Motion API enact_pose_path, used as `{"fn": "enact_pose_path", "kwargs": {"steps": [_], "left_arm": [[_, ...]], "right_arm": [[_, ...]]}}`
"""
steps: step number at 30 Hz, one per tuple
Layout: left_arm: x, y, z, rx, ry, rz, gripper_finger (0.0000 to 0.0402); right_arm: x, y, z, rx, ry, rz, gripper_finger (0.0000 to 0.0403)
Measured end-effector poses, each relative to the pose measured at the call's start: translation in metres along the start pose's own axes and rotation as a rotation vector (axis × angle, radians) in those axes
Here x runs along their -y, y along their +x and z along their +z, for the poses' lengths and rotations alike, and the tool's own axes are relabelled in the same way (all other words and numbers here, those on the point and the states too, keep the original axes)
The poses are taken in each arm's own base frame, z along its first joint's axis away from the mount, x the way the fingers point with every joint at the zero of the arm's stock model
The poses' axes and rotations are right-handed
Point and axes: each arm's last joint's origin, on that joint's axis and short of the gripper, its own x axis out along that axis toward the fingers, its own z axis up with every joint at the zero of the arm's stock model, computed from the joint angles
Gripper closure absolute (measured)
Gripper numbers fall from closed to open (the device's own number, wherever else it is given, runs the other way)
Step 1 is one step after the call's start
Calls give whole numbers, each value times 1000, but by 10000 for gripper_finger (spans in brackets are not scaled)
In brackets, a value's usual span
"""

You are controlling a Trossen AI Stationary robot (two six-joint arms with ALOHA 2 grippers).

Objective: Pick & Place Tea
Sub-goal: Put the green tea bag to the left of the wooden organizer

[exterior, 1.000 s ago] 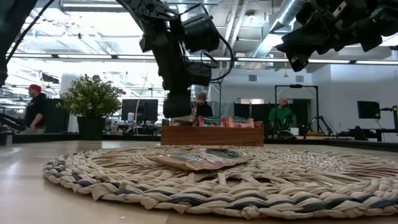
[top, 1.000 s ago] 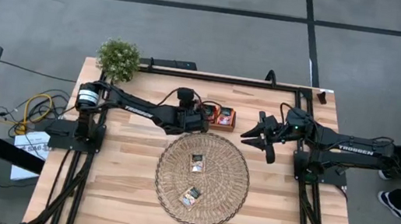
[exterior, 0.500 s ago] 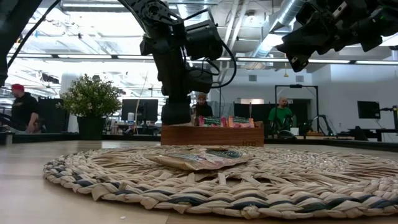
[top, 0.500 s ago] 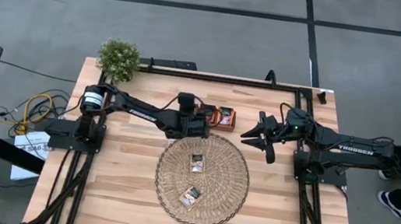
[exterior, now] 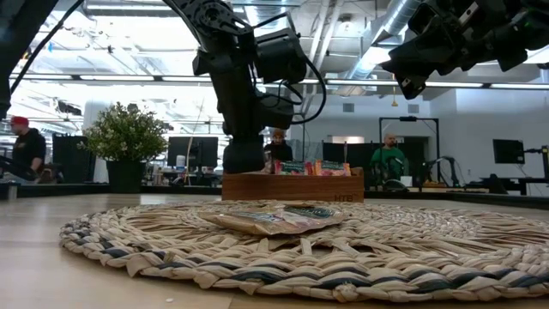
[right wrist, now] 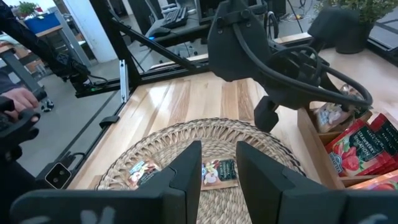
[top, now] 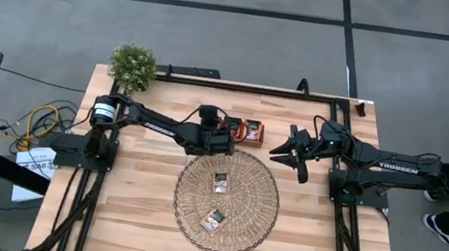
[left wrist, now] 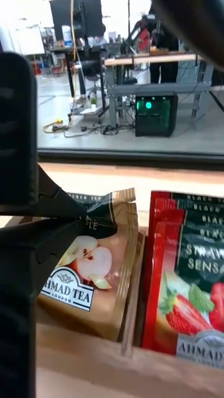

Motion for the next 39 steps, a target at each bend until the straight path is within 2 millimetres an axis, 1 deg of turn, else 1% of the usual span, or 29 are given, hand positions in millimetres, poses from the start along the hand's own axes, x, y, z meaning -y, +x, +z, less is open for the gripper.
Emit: {"fn": "enact_pose_path", "kwargs": {"steps": [13,16,20,23,27,29,32,34,37,39], "left_arm": [[1,-1,0,6,-21,-15,397],[1,-1,0,6,-21,-15,378],[1,-1,0,4,-15,-11,337],[1,-3,0,-2,-19,37,310],[-1,-10,1,4,43,91,289],[-4,-14,3,12,43,103,285],[-11,-21,8,32,22,105,284],[-18,-26,13,36,38,119,284],[-35,-37,22,16,105,199,284],[-52,-48,30,16,132,239,284]], "right_arm": [[0,0,0,0,0,0,310],[0,0,0,-1,0,0,310],[0,0,0,-4,2,-1,310],[0,0,0,-4,2,-1,310],[0,0,0,-4,2,-1,310],[0,0,0,-4,2,-1,310],[0,0,0,-4,2,-1,310],[0,0,0,-4,2,-1,310],[0,0,0,-4,2,-1,310],[0,0,0,-3,1,-1,310]]}}
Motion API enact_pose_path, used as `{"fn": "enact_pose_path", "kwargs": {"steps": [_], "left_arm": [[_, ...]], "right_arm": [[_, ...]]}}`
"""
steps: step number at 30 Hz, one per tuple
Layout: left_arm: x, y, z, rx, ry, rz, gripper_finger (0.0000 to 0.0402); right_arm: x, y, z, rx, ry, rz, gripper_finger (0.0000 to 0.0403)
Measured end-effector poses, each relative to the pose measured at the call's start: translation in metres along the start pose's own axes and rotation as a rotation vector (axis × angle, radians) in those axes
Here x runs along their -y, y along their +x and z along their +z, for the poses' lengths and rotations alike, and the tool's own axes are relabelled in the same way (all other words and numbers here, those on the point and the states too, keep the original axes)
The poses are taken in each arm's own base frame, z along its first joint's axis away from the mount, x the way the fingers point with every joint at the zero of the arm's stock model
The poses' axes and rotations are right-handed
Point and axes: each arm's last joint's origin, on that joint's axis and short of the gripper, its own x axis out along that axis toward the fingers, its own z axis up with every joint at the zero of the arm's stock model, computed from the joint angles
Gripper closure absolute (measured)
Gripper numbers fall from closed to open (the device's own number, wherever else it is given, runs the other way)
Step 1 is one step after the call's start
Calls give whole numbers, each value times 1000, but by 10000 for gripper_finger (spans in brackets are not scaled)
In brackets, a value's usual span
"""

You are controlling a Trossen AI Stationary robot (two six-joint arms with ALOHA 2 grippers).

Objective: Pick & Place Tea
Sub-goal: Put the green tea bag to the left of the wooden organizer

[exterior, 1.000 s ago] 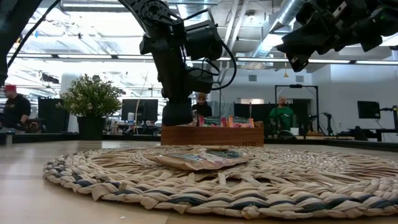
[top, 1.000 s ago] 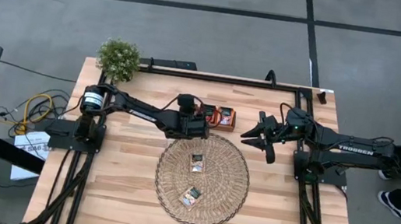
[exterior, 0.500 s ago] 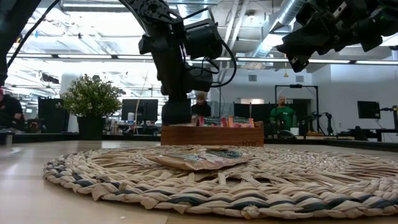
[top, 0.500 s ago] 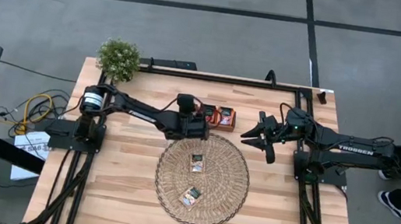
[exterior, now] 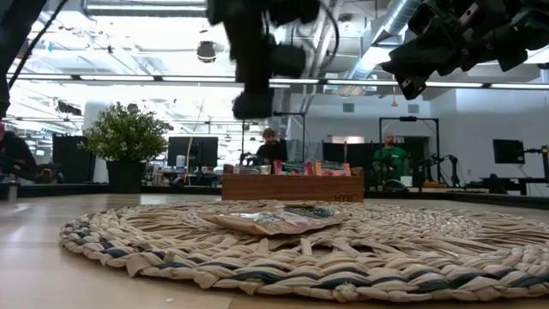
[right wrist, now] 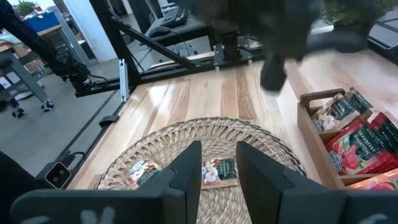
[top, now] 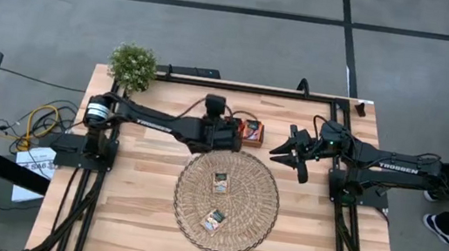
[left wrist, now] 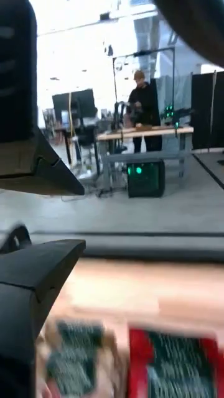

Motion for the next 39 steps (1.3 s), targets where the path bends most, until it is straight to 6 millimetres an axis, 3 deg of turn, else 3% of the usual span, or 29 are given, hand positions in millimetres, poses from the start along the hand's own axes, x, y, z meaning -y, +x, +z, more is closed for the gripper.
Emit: {"fn": "enact_pose_path", "kwargs": {"steps": [4,7,9,12,14,16,24,27,30,35,39], "left_arm": [[-44,-16,9,31,-24,9,284],[-73,-35,11,110,-103,-126,284],[-88,-49,8,185,-213,-360,284],[-96,-66,8,260,-411,-870,284],[-93,-73,9,267,-465,-1125,284],[-86,-79,11,259,-472,-1254,284],[-17,-73,17,75,-417,-1359,285],[-6,-65,21,109,-439,-1481,285],[-3,-58,21,127,-461,-1462,285],[8,-42,14,107,-433,-1262,285],[19,-34,12,126,-437,-1259,285]], "right_arm": [[0,0,0,-1,1,0,310],[0,0,-1,-8,4,0,310],[0,0,-1,-11,5,0,310],[-1,0,-2,-20,-1,36,310],[-2,0,-2,-22,-17,74,310],[-2,0,-2,-23,-17,89,310],[-3,0,-2,-24,-17,104,310],[-3,0,-2,-24,-17,105,310],[-3,0,-2,-24,-17,115,310],[-4,0,-2,-27,-11,133,310],[-5,0,-2,-30,-16,140,310]]}}
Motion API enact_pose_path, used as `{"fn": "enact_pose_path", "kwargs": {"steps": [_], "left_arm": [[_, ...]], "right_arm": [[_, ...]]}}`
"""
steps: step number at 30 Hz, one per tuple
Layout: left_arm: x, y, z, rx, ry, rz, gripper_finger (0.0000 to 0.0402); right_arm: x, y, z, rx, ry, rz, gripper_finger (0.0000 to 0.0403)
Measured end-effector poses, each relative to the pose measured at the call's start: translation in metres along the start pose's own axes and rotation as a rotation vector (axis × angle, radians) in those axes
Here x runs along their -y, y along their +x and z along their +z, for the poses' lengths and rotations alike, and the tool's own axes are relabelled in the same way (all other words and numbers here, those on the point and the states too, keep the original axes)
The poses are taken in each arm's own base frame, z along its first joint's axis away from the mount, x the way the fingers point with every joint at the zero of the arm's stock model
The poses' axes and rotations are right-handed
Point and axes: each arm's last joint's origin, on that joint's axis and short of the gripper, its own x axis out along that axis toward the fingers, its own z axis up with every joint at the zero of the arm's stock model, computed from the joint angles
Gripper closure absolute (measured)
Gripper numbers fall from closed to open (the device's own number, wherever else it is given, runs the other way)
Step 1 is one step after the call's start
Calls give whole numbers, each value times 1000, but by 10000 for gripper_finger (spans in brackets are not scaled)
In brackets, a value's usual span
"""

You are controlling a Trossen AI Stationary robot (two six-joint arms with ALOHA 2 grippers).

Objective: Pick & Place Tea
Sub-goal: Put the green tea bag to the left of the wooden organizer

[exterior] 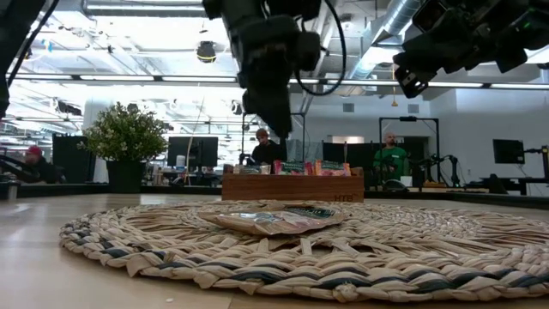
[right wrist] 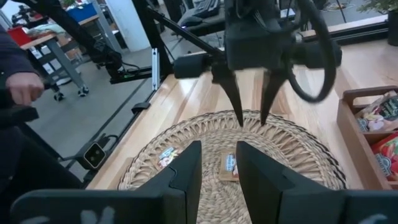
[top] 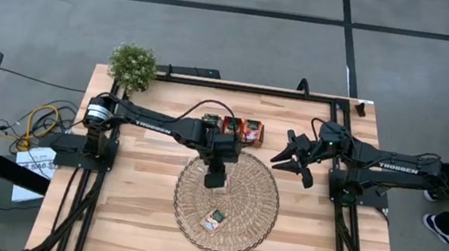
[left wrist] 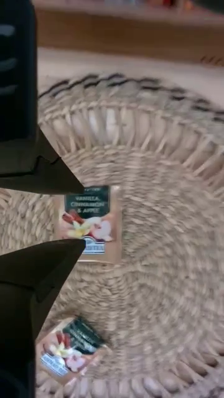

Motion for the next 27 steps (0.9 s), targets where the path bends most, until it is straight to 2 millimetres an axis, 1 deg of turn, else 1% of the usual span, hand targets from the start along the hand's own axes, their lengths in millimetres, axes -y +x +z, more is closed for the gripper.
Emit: {"fn": "enact_pose_path", "kwargs": {"steps": [2,6,13,16,18,21,23,27], "left_arm": [[-1,6,-4,-5,1,-3,285],[-1,17,-8,43,42,-6,285],[6,27,-16,50,101,10,285],[10,38,-14,69,114,39,285],[12,50,-17,37,118,41,285],[11,67,-22,-10,93,52,285],[10,70,-24,-24,59,61,285],[8,70,-25,-37,-2,89,285]], "right_arm": [[-1,0,0,-1,-3,4,310],[-2,1,0,-3,-4,11,310],[-2,1,0,-2,-4,9,310],[-2,1,0,-2,-5,9,310],[-2,1,0,-2,-5,9,310],[-2,1,0,-2,-5,9,310],[-2,1,0,-5,-3,9,310],[-2,1,0,-5,-3,9,310]]}}
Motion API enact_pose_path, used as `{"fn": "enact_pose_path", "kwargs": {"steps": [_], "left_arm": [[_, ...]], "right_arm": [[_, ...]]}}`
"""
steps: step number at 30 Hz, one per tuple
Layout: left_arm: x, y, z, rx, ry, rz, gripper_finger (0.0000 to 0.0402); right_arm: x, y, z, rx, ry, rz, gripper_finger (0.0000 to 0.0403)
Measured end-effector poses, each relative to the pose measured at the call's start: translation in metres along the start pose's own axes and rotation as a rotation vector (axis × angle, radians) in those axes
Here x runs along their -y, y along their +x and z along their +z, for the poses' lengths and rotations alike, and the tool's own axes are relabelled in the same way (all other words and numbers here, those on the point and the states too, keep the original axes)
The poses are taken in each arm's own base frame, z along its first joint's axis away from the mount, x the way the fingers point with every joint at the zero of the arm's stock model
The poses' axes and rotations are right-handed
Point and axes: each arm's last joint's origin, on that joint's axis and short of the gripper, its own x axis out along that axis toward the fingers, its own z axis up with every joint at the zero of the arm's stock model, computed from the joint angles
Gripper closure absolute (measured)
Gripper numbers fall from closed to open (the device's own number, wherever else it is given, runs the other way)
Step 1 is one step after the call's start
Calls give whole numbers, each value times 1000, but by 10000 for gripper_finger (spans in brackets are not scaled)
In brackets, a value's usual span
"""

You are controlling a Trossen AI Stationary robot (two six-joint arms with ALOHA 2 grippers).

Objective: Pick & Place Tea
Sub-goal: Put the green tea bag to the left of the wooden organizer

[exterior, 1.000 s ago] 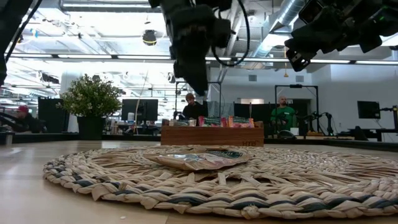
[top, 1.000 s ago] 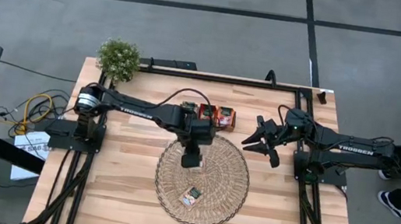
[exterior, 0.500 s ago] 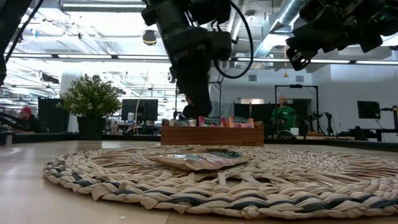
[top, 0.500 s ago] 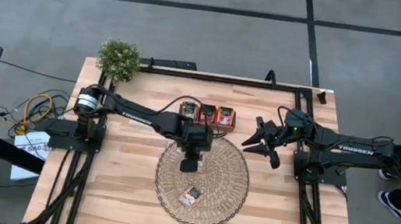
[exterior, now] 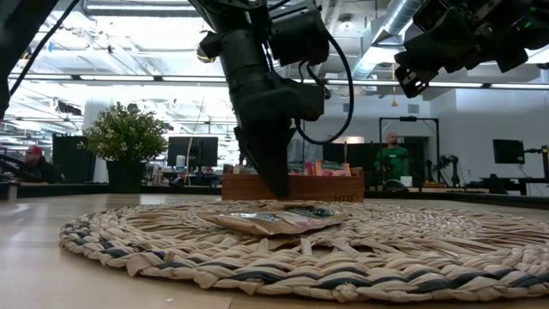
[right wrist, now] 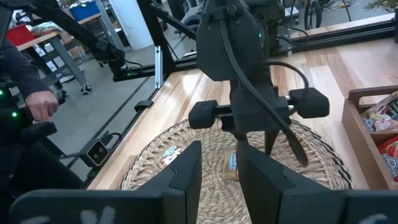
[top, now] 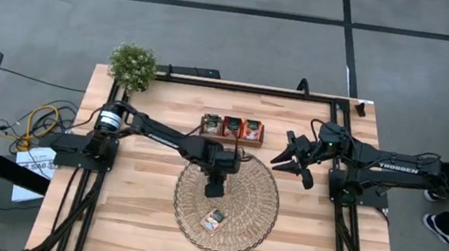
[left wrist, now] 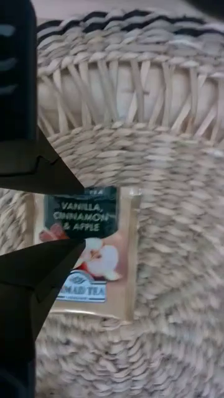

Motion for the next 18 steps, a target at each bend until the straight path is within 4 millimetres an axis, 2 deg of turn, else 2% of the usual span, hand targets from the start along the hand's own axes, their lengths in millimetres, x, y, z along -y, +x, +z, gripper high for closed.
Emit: {"fn": "enact_pose_path", "kwargs": {"steps": [10,15,18], "left_arm": [[-2,-1,0,3,21,52,285],[-2,10,-3,-27,28,68,285],[-1,9,-5,-42,33,64,285]], "right_arm": [[0,0,0,0,0,0,310],[0,0,0,0,0,0,310],[0,0,0,0,0,0,310]]}}
